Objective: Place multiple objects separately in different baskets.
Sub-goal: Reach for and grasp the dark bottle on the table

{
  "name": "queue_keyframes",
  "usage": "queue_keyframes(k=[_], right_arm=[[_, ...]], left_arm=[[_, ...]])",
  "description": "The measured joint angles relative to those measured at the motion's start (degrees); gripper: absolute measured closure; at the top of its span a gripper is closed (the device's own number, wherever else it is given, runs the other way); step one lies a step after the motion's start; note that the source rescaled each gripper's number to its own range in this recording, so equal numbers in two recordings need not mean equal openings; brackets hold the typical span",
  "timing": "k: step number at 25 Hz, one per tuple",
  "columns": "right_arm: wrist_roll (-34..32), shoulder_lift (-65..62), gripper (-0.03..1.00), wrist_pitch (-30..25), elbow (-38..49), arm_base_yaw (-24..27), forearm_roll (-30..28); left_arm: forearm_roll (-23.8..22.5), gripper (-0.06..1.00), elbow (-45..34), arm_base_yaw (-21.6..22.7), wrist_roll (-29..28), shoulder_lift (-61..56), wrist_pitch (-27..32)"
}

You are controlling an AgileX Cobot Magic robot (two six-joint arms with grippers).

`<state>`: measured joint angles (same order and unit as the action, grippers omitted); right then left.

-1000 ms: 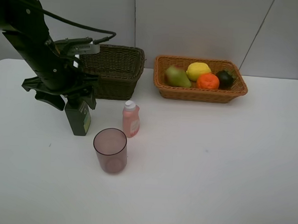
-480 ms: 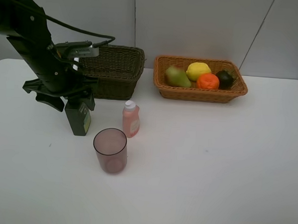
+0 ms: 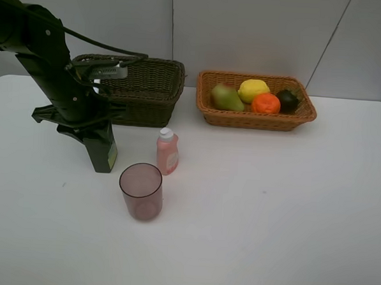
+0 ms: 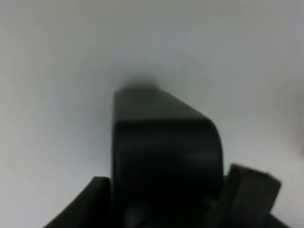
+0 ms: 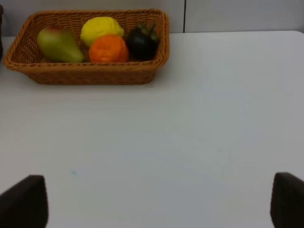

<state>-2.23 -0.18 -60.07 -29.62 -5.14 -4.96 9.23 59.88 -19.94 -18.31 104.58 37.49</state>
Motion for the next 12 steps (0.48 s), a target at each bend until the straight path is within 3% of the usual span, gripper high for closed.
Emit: queue_keyframes(k=[12], right_arm=[[-0.1,0.0,-0.03,0.0,0.0,0.0,0.0]], left_arm=[[-0.1,0.43,1.0,0.0,0.0,-2.7,1.8]])
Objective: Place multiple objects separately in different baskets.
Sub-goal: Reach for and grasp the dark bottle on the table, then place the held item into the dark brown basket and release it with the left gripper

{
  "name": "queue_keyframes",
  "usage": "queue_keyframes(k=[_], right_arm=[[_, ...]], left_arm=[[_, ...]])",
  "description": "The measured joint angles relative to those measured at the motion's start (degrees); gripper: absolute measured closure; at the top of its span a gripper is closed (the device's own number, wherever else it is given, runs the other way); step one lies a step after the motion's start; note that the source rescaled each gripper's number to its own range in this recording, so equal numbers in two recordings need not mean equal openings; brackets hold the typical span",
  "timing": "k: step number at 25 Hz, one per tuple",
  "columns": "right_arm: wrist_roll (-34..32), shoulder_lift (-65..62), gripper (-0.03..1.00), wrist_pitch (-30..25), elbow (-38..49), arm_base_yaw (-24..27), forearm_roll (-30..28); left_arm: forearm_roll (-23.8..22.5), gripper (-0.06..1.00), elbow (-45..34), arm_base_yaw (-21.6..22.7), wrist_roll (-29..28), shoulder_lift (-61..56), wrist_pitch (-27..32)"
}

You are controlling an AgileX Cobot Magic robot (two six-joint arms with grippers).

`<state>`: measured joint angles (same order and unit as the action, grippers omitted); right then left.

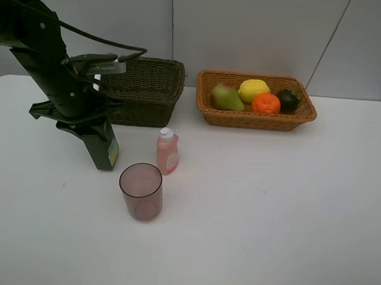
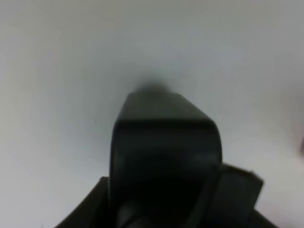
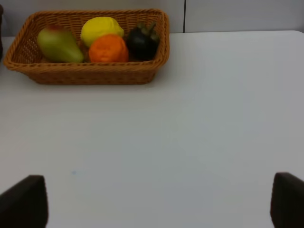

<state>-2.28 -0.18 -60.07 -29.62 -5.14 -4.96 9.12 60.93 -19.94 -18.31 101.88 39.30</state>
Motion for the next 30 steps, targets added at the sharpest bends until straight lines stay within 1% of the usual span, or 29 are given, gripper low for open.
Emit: queue_keyframes(k=[2,6,10,12,16,20,30], right_arm=[[0.0,0.0,-0.03,0.0,0.0,0.0,0.0],[0.0,0.0,-0.03,0.0,0.0,0.0,0.0],[-0.1,0.0,-0.03,0.0,0.0,0.0,0.0],[-0.1,0.0,-0.03,0.0,0.0,0.0,0.0],[-0.1,0.0,-0.03,0.0,0.0,0.0,0.0],[-0.1,0.0,-0.03,0.0,0.0,0.0,0.0],[-0.1,0.0,-0.03,0.0,0.0,0.0,0.0]], left_arm=[[-0.4,0.43,2.1,0.0,0.0,-1.7,2.0],[-1.7,0.43,8.7,0.0,0.0,-4.4,7.9],[-4.4,0.43,16.6,0.0,0.1,-4.7,13.7],[-5.9,0.43,20.0,0.0,0.1,-4.7,15.0],[-9.1,0.43,25.0,0.0,0.1,-4.7,15.4],[-11.3,0.43,26.3,0.9,0.1,-4.6,15.1],[-11.3,0.43,26.3,4.2,0.9,1.0,7.6]])
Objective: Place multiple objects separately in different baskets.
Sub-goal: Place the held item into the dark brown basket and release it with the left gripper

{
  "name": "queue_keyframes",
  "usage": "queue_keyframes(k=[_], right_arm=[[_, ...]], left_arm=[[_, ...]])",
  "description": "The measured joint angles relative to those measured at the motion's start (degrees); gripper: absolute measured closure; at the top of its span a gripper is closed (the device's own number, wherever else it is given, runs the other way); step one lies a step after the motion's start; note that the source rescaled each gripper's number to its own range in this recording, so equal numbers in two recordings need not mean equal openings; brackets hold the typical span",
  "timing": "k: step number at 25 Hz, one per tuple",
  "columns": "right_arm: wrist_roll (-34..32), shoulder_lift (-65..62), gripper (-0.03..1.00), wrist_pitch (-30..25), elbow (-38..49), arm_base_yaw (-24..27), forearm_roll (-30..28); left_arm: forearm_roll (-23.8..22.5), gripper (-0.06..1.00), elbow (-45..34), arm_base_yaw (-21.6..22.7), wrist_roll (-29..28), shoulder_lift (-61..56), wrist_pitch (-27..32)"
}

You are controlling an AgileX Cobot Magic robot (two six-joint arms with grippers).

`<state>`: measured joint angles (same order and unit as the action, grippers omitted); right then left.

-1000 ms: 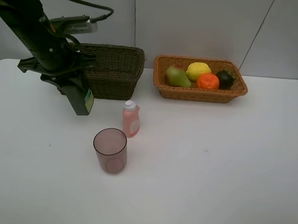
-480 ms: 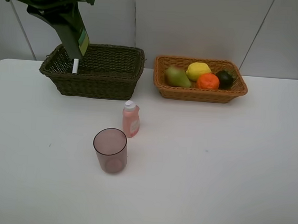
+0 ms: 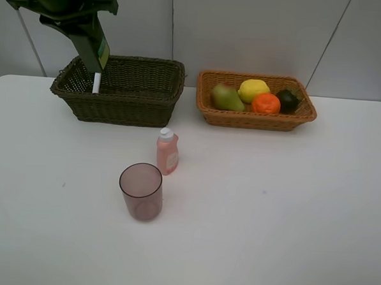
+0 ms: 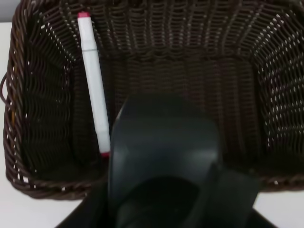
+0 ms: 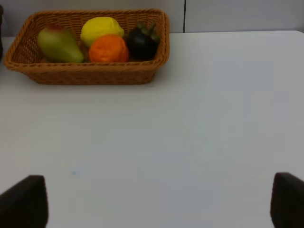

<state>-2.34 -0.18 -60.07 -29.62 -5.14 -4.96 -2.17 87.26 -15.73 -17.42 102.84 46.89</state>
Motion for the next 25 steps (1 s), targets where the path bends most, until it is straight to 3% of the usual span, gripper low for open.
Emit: queue_keyframes(k=[25], right_arm=[[0.0,0.0,-0.03,0.0,0.0,0.0,0.0]], left_arm=[[3.5,0.43,0.1,3.8,1.9,16.9,-13.9]])
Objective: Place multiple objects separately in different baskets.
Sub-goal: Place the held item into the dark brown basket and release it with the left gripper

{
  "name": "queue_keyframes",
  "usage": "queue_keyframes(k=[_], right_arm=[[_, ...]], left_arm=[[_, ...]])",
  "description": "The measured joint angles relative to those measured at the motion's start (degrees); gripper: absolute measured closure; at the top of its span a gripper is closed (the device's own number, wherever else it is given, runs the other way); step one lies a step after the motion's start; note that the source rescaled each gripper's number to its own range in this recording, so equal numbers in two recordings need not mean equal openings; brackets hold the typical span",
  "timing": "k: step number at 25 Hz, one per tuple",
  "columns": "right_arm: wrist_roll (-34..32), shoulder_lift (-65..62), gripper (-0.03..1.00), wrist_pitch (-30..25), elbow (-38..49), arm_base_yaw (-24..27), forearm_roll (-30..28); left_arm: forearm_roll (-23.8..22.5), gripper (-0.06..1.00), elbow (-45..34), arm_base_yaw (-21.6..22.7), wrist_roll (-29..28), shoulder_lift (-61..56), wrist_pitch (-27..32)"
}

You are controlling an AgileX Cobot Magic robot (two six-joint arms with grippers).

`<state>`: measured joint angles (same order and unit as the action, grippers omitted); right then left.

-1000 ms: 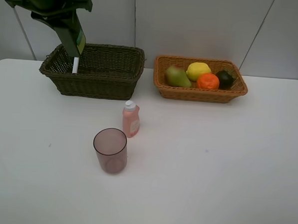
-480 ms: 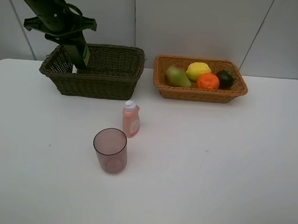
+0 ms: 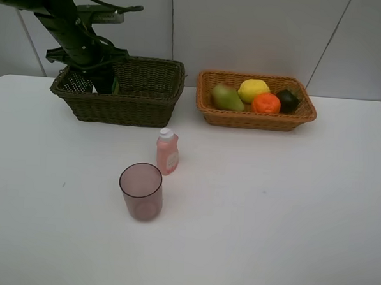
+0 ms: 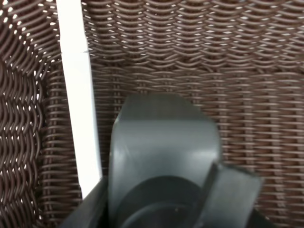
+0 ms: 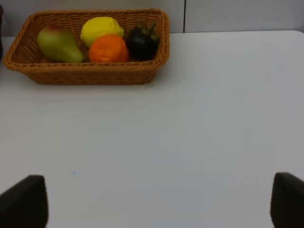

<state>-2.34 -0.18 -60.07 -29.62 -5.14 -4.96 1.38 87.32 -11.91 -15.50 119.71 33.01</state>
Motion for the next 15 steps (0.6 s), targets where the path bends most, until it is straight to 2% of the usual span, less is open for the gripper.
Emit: queue_keyframes(k=[15], right_arm=[[0.0,0.0,-0.03,0.0,0.0,0.0,0.0]], left_arm=[[0.4,0.43,0.0,0.3,1.8,0.3,-0.3]])
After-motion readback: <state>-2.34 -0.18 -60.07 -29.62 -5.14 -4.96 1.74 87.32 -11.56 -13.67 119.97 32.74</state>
